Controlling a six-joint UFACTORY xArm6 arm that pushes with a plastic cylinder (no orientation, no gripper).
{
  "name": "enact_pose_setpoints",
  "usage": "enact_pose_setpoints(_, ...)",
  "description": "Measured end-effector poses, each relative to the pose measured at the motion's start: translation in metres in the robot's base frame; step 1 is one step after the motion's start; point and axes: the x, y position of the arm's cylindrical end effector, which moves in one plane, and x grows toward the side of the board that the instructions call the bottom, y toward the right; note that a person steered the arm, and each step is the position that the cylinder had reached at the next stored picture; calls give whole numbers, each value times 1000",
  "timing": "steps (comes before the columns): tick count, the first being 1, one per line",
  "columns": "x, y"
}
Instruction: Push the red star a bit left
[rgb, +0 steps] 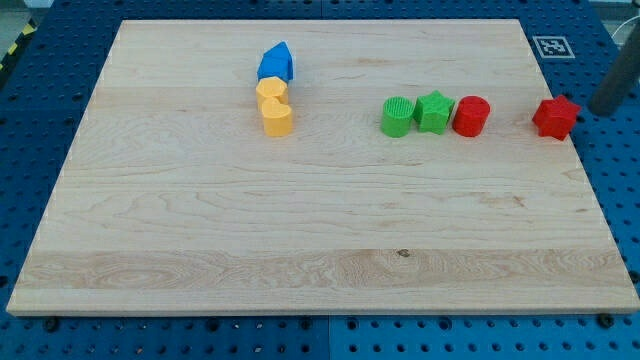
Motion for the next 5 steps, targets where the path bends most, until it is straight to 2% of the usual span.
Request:
enact_pose_setpoints(1, 17, -15)
enact_pose_setpoints(3, 17, -92)
enact_pose_setpoints(4, 17, -87)
enact_pose_setpoints(5, 17, -44)
